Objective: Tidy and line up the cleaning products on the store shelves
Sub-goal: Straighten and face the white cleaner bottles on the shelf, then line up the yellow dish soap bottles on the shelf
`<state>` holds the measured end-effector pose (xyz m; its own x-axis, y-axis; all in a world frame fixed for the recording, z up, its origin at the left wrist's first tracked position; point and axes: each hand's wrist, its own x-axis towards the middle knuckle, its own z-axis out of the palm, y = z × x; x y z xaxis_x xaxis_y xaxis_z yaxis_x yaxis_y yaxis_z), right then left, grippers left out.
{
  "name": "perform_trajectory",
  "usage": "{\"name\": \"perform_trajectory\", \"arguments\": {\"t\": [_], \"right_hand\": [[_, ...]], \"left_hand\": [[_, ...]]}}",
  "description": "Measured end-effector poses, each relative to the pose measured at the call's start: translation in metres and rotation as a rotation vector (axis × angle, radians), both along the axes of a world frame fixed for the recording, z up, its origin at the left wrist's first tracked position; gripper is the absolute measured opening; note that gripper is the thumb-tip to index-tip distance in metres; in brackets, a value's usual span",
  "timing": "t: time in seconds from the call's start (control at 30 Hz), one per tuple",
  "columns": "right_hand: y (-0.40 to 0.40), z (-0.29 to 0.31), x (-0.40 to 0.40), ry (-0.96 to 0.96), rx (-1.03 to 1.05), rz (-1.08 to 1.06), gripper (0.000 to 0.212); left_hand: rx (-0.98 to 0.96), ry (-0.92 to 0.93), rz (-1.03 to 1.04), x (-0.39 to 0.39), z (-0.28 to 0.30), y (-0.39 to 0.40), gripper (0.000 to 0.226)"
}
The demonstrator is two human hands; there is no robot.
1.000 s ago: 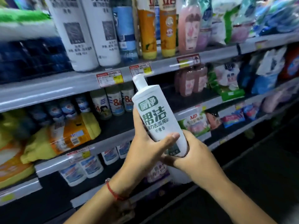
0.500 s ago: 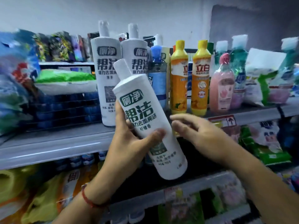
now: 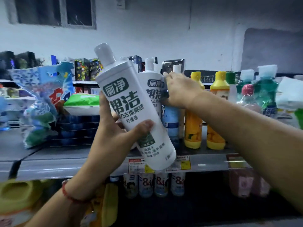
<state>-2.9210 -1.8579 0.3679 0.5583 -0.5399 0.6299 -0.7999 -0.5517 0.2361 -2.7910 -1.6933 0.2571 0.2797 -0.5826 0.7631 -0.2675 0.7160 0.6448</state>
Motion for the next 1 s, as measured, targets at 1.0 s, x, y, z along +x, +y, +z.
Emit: {"name": "perform_trajectory", "arguments": {"t": [1.0], "right_hand": [[0.098,0.011,-0.205,-0.295,0.145,0.595,0.082]], "left_hand": [[0.03,-0.347,0.31,-0.053,0.034,-0.082,0.126]]}}
